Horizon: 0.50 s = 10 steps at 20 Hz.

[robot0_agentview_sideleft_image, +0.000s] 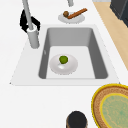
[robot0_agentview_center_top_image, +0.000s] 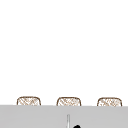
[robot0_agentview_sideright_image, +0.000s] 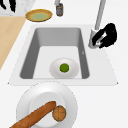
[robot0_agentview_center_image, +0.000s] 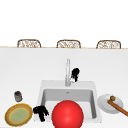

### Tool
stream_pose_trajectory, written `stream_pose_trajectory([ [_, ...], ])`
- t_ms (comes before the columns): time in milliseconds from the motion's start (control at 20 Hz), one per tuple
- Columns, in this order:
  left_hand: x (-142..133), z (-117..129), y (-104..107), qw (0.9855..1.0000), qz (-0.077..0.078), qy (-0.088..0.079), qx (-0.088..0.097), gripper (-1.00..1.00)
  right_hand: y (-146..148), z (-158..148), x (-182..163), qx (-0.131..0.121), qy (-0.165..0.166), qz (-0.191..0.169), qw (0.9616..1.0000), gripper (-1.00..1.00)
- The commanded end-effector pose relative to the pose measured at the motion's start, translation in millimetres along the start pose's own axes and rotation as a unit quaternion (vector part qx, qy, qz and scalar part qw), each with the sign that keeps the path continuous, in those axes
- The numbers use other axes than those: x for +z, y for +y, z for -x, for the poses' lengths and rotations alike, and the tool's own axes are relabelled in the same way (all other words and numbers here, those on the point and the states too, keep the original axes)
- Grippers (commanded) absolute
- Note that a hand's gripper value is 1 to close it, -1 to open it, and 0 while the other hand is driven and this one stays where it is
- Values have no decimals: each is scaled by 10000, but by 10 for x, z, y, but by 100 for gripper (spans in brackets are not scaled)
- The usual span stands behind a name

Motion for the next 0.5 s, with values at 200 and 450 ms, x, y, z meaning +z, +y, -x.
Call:
stream_pose_trajectory([
  [200,0,0,0,10000,0,0,0,0,-148,-272,98,229,473,-174,9985,100],
  [450,0,0,0,10000,0,0,0,0,-64,-220,17,294,553,-69,9980,100],
])
